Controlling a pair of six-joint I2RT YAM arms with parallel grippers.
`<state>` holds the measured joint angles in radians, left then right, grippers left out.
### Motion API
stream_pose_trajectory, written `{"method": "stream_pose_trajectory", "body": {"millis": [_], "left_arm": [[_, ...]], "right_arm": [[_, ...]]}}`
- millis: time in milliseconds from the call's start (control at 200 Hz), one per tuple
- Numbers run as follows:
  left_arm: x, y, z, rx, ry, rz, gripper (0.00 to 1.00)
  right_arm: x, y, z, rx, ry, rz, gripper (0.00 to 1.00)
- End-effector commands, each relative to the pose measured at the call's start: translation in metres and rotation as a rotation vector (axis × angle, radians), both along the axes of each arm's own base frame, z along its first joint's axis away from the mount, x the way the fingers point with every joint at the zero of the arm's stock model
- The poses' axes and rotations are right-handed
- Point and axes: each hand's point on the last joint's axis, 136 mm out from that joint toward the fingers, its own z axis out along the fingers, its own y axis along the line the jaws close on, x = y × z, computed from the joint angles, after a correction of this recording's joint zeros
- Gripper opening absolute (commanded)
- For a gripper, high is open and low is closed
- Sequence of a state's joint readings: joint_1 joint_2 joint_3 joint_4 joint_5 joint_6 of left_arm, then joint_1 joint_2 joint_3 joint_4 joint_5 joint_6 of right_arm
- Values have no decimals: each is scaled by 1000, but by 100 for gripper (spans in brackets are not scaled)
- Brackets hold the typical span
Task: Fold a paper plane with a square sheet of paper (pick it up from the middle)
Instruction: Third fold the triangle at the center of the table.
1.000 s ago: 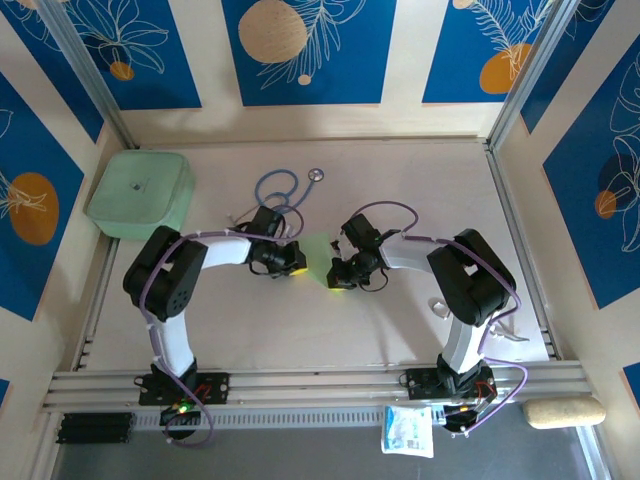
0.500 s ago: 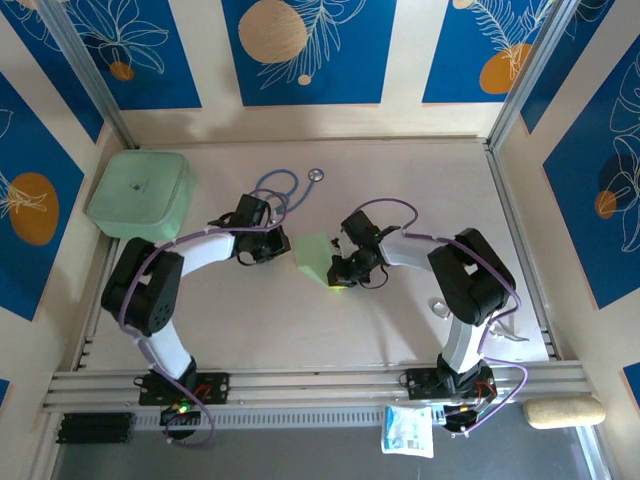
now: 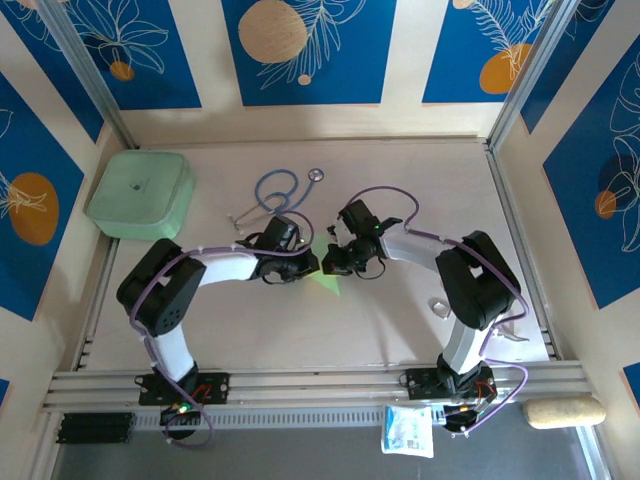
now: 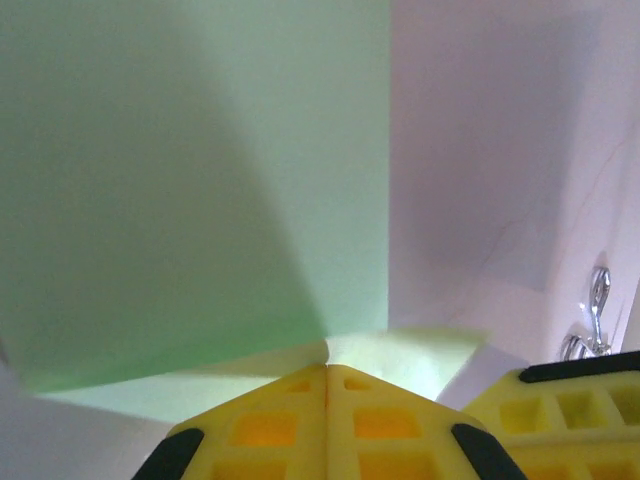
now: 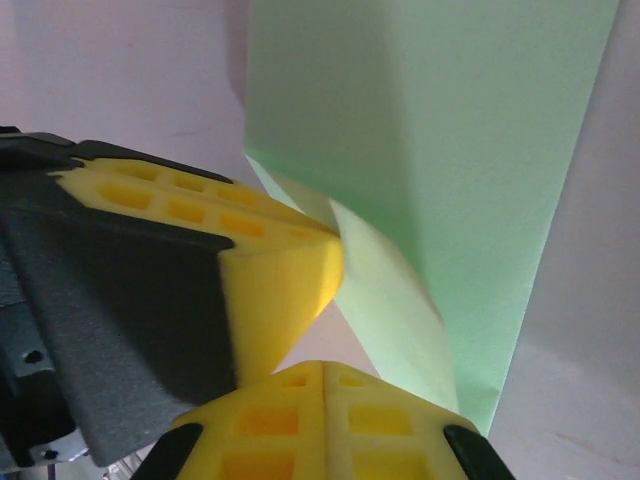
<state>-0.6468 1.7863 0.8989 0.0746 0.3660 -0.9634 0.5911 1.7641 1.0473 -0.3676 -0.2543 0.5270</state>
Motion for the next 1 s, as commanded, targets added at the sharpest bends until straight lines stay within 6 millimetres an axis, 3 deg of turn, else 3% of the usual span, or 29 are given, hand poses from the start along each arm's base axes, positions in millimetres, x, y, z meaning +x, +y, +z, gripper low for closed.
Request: {"method": "stream_pose_trajectory", "body": {"millis": [0,495,835,995], "left_arm": [[7,-8,0,-24,4,17,6],[-8,18,-40,147,128,60,3],[-14,26,-47,181,150,73,2],[-10,19,-41,140,118,45,3]], "right_arm": [[-2,0,-8,-34,34,-9,0],[-20,-16,-36,-112,96,19,0],[-64,-37,-39,-103,173,74,0],[-63,-49,-34,-118,138,61,0]]}}
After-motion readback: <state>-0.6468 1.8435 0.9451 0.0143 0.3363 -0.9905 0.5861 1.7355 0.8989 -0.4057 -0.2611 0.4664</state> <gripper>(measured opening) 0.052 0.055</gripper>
